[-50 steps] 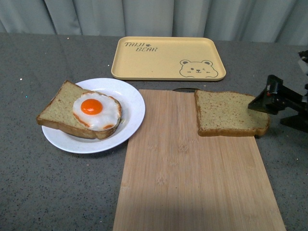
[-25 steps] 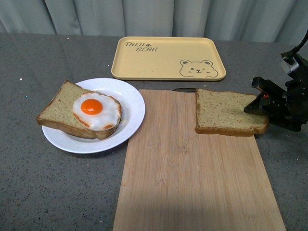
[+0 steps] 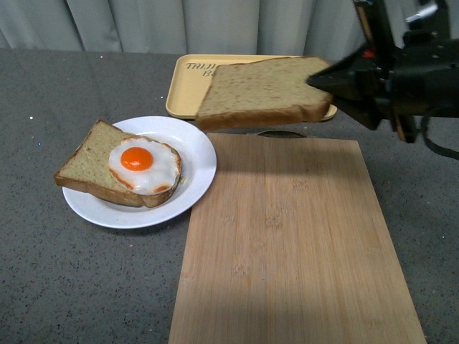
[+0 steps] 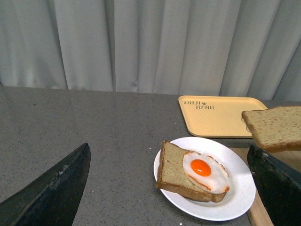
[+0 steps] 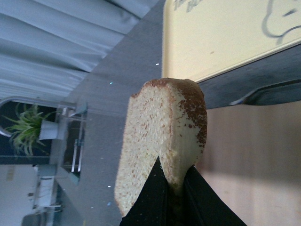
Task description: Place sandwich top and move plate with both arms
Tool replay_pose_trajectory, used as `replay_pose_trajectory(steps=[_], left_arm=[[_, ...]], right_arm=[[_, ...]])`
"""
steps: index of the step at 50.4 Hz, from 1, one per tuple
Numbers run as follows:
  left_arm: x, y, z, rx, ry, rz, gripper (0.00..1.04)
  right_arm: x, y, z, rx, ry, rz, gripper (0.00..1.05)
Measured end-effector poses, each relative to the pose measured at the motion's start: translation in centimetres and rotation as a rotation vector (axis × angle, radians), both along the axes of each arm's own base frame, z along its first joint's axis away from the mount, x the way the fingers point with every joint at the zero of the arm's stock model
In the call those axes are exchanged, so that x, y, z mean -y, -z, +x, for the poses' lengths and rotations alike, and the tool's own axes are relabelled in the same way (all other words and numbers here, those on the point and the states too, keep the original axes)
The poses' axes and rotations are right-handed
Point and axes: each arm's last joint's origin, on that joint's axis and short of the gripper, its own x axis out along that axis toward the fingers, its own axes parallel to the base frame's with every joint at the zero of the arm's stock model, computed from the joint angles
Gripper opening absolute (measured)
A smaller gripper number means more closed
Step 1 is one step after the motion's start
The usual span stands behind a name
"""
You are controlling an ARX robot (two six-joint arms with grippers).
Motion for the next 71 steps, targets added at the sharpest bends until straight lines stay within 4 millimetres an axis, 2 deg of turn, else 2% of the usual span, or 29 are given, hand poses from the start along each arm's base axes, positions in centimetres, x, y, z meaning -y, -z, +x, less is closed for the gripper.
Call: replay_pose_trajectory(steps=[5, 15, 19, 23, 30, 39, 44, 48, 51, 56, 60, 62, 66, 68, 71], left_arm=[[0.0, 0.0, 0.0, 0.0, 0.0, 0.0, 0.98], [0.0, 0.0, 0.0, 0.0, 0.0, 0.0, 0.98], [0.0, 0.0, 0.0, 0.0, 0.0, 0.0, 0.98], [0.0, 0.0, 0.0, 0.0, 0.0, 0.0, 0.98], [0.0, 0.0, 0.0, 0.0, 0.0, 0.0, 0.98], [0.0, 0.0, 0.0, 0.0, 0.0, 0.0, 0.98], [0.0, 0.0, 0.0, 0.0, 0.0, 0.0, 0.98], [0.0, 0.0, 0.0, 0.0, 0.0, 0.0, 0.98], [0.0, 0.0, 0.0, 0.0, 0.0, 0.0, 0.98], [0.0, 0.0, 0.0, 0.0, 0.0, 0.0, 0.98], [0.0, 0.0, 0.0, 0.0, 0.0, 0.0, 0.98], [0.0, 0.0, 0.0, 0.0, 0.0, 0.0, 0.98], [0.0, 0.0, 0.0, 0.0, 0.0, 0.0, 0.98], [0.0, 0.0, 0.0, 0.0, 0.004, 0.0, 0.98], [0.0, 0.0, 0.0, 0.0, -0.001, 0.0, 0.98]], right_arm=[[-2.7, 0.5, 0.5, -0.025, -0.026, 0.055, 0.03], [-9.1, 2.9, 2.7, -0.11, -0.095, 0.125, 0.03], [-11.0, 3.5, 3.4, -0.128, -0.121, 0.132, 0.03], [-12.6, 4.1, 4.3, -0.153, -0.131, 0.13, 0.03], [-13.3, 4.8, 4.4, -0.204, -0.128, 0.099, 0.03], [-13.4, 5.5, 3.7, -0.236, -0.144, 0.075, 0.03], [-12.7, 6.7, 2.5, -0.282, -0.132, 0.038, 0.25], [-11.9, 6.7, 1.2, -0.293, -0.113, -0.009, 0.41], [-11.0, 5.8, 0.5, -0.267, -0.085, -0.035, 0.54], [-8.5, 2.7, -1.0, -0.148, 0.011, -0.173, 0.77], [-6.8, 1.0, -2.2, -0.083, 0.062, -0.257, 0.91], [-6.5, 0.7, -2.4, -0.044, 0.088, -0.289, 0.95], [-5.7, 0.8, -2.7, 0.255, 0.263, -0.442, 0.86], [-4.6, 1.0, -3.6, 0.399, 0.393, -0.545, 0.79], [-3.0, 1.1, -5.1, 0.528, 0.481, -0.683, 0.7]])
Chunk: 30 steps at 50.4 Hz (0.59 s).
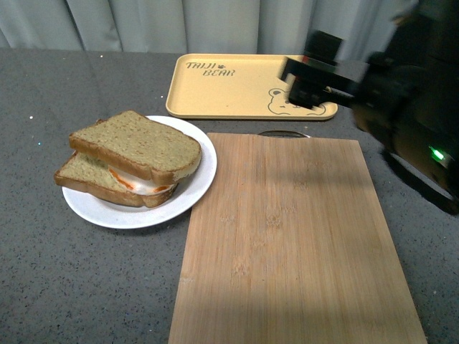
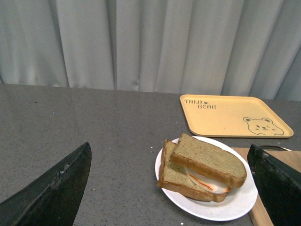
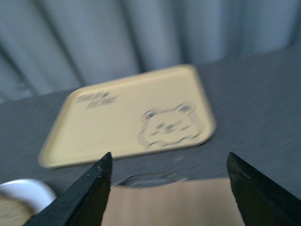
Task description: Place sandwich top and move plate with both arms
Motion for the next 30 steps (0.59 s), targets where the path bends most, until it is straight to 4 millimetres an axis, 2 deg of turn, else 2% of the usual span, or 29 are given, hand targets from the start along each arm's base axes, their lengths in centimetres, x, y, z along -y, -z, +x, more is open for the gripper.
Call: replay_pose_trajectory(steps=[3, 8, 20, 22, 30], left_arm=[[0.0, 0.0, 0.0, 0.0, -0.002, 0.0, 0.98], [0.0, 0.0, 0.0, 0.0, -0.001, 0.0, 0.98], [0.0, 0.0, 0.0, 0.0, 0.001, 0.0, 0.98], [0.0, 0.0, 0.0, 0.0, 0.001, 0.0, 0.98], [0.0, 0.0, 0.0, 0.0, 0.001, 0.0, 0.98]], right_arm=[[2.5, -1.3, -2.0, 0.13, 0.049, -0.106, 0.56], [4.5, -2.9, -3.9, 0.189, 0.051, -0.169, 0.4], [7.6, -3.2, -7.6, 0.161, 0.047, -0.226, 0.04], [7.9, -3.3, -8.0, 0.163, 0.044, -0.232, 0.01], [9.0, -3.7, -9.8, 0.166, 0.038, -0.231, 0.01]])
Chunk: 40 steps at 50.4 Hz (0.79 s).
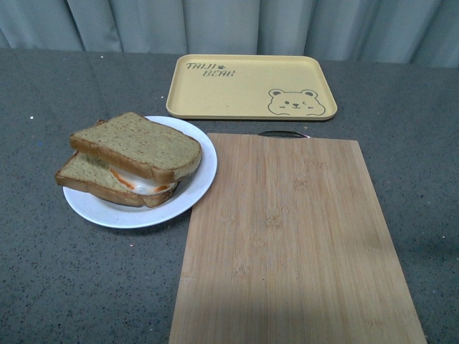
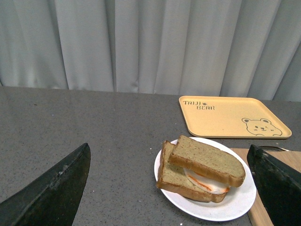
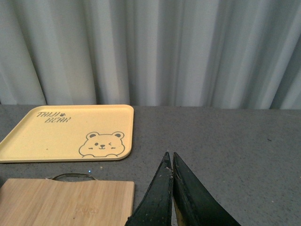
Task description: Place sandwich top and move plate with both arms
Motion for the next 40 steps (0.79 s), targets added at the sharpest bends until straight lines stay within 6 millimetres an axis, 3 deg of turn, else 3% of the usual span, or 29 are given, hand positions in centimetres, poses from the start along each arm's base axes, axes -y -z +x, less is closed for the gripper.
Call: replay_pose_trajectory(steps=[17, 40], left_arm=[[0.0, 0.0, 0.0, 0.0, 0.0, 0.0, 0.98], [0.0, 0.0, 0.0, 0.0, 0.0, 0.0, 0.98]], right_arm=[[1.8, -1.5, -3.3, 0.007, 0.007, 0.002, 0.01], [3.3, -1.6, -6.2, 0.007, 0.008, 0.003, 0.01]])
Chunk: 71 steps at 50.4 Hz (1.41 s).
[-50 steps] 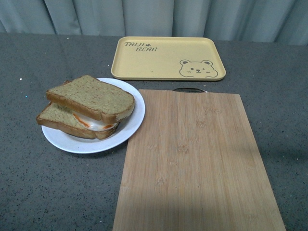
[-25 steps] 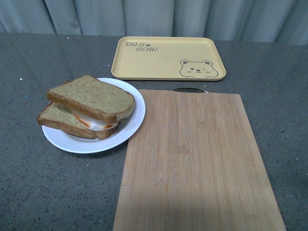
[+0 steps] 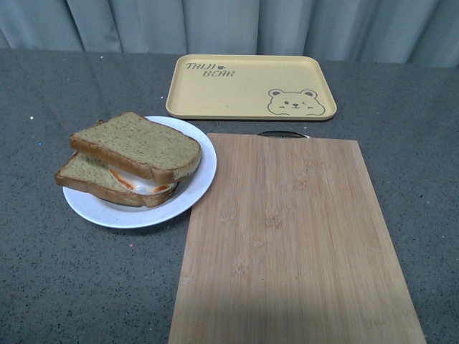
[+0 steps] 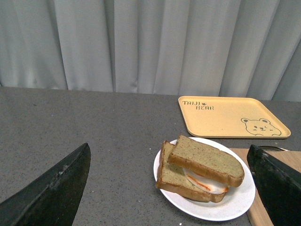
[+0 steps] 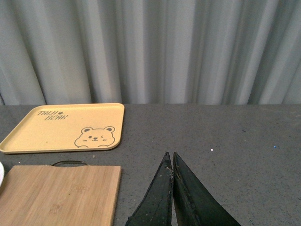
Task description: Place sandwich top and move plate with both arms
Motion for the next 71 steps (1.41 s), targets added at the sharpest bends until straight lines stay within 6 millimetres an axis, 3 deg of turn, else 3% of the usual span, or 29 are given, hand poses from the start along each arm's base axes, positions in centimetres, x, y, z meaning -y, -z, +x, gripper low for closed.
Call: replay_pose_trajectory(steps=[71], left_arm=[[0.0, 0.0, 0.0, 0.0, 0.0, 0.0, 0.98]], right_arm=[[0.0, -0.3, -4.3, 0.018, -0.002, 0.0, 0.01]])
